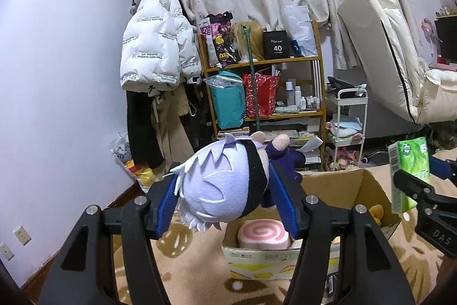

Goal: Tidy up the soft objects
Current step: 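Lift the doll with the left tool while the right tool lifts the green pack over the box, then open both tools over the box to drop the doll and green pack inside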

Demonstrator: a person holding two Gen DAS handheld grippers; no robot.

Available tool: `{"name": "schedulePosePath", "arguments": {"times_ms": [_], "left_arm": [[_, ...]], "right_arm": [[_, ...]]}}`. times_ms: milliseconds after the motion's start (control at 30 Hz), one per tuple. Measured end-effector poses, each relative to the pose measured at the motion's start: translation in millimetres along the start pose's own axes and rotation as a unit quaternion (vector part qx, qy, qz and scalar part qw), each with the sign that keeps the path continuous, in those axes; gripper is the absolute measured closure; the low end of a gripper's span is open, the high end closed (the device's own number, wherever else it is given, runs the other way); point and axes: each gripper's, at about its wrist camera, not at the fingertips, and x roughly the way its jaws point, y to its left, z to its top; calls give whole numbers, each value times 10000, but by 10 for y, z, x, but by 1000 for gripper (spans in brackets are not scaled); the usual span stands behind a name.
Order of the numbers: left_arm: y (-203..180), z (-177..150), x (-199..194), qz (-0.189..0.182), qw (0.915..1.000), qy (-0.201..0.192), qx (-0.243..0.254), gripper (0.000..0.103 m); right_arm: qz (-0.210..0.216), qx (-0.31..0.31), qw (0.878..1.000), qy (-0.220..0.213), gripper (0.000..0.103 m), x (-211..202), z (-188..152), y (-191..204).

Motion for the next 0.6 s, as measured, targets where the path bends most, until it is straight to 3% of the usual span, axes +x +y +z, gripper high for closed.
{"name": "schedulePosePath", "arguments": {"times_ms": [233, 600], "left_arm": [[-70, -90, 174, -96, 9997, 199, 43, 43], [-84, -291, 490, -429, 9951, 885, -116, 42]], "right_arm": [[224, 180, 9994, 175, 43, 251, 28, -68], [688, 165, 9960, 554, 43, 603, -135, -53]]}}
